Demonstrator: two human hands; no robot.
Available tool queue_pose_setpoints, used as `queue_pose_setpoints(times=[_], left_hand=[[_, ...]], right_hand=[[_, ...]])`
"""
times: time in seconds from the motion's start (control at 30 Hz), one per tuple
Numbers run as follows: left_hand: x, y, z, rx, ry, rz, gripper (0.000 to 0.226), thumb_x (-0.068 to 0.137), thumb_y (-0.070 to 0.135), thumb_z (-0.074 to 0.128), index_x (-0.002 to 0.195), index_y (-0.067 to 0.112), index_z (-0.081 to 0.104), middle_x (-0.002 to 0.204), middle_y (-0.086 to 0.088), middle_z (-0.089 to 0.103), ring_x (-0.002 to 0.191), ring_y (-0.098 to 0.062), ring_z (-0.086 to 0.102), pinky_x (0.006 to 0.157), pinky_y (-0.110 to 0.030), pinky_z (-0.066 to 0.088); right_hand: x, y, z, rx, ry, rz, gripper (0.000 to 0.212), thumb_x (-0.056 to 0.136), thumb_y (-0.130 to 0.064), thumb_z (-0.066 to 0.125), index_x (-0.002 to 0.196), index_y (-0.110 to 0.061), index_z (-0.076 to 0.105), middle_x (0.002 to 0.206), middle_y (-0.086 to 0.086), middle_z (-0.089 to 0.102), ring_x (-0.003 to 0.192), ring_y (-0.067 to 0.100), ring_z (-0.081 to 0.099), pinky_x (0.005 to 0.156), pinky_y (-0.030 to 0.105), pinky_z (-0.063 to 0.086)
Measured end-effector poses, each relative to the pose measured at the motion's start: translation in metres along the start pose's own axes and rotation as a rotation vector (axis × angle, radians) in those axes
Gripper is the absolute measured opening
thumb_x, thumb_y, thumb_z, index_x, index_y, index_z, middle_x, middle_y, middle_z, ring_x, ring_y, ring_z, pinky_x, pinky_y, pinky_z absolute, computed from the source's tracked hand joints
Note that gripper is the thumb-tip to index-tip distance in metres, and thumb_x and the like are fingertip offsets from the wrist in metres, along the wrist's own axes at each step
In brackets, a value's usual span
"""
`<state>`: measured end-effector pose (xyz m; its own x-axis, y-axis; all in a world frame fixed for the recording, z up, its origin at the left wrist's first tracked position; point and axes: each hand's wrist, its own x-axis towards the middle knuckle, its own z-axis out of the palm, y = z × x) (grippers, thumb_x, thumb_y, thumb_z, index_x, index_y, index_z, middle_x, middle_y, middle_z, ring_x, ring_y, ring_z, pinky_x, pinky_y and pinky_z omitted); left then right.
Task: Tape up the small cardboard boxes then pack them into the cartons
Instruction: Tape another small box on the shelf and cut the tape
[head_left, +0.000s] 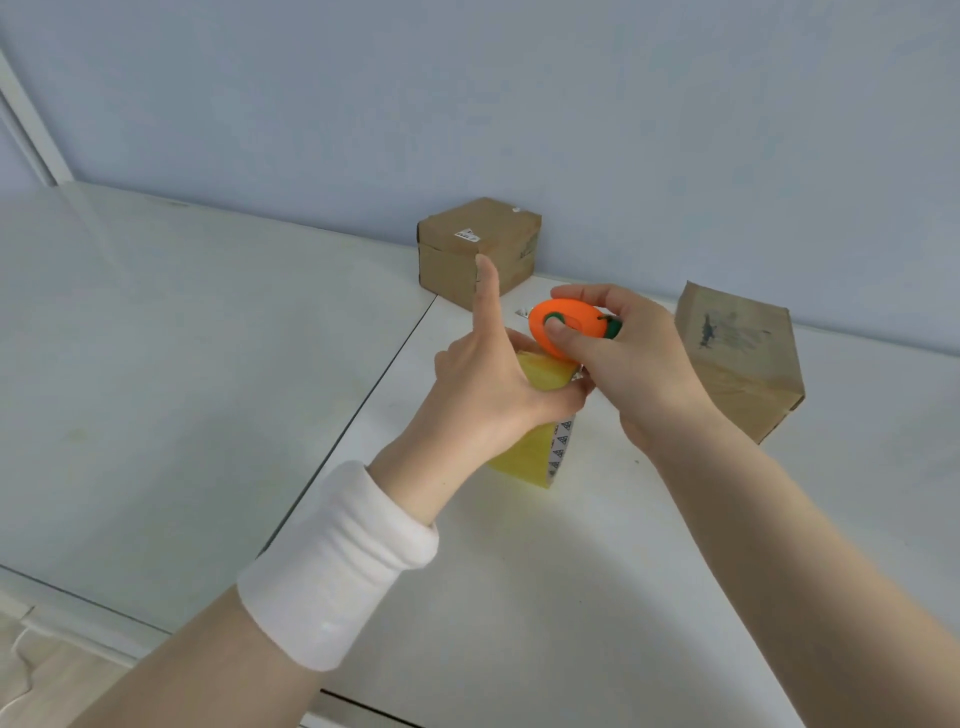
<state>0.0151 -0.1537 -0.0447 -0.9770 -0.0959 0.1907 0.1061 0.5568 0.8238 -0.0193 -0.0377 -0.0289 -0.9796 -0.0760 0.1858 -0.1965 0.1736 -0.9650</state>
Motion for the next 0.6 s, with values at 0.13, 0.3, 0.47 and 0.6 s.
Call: queue_pose_setpoints(times=[0.13,0.3,0.47,0.6], left_hand=[[-0.001,0.001,0.002,-0.003,-0.023,-0.029,0.123,0.064,0.046,0.076,0.146,0.035,-0.015,0.092,0.021,0.06,0.102,-0.009,0.055,0.102,-0.037,0.04],[-0.001,0.002,0.006,0.018,-0.054,-0.027,0.125,0.064,0.048,0.077,0.146,0.034,-0.016,0.086,0.025,0.055,0.097,-0.006,0.053,0.103,-0.04,0.038],[0.003,-0.001,0.015,-0.035,-0.047,-0.049,0.124,0.064,0.051,0.077,0.148,0.03,-0.012,0.1,0.019,0.062,0.11,-0.009,0.054,0.104,-0.039,0.038],[0.005,-0.003,0.026,-0.083,-0.018,-0.049,0.122,0.066,0.049,0.077,0.149,0.026,-0.009,0.133,0.007,0.051,0.126,-0.008,0.044,0.108,-0.035,0.033]], right_hand=[[-0.002,0.004,-0.003,-0.04,0.023,-0.006,0.025,0.082,-0.013,0.07,0.087,-0.035,0.06,0.084,-0.014,0.06,0.069,-0.003,0.059,0.057,0.009,0.049],[-0.003,0.01,-0.007,-0.001,0.023,0.008,0.026,0.082,-0.009,0.069,0.087,-0.033,0.06,0.081,-0.016,0.06,0.058,-0.016,0.057,0.052,0.005,0.047],[0.0,0.012,-0.013,-0.023,0.006,0.069,0.02,0.084,-0.014,0.068,0.096,-0.028,0.062,0.091,-0.008,0.062,0.076,0.001,0.061,0.059,0.012,0.049],[0.009,0.01,-0.018,-0.332,0.005,0.109,0.026,0.09,-0.03,0.058,0.114,-0.02,0.064,0.109,-0.003,0.063,0.101,0.014,0.058,0.079,0.024,0.045]])
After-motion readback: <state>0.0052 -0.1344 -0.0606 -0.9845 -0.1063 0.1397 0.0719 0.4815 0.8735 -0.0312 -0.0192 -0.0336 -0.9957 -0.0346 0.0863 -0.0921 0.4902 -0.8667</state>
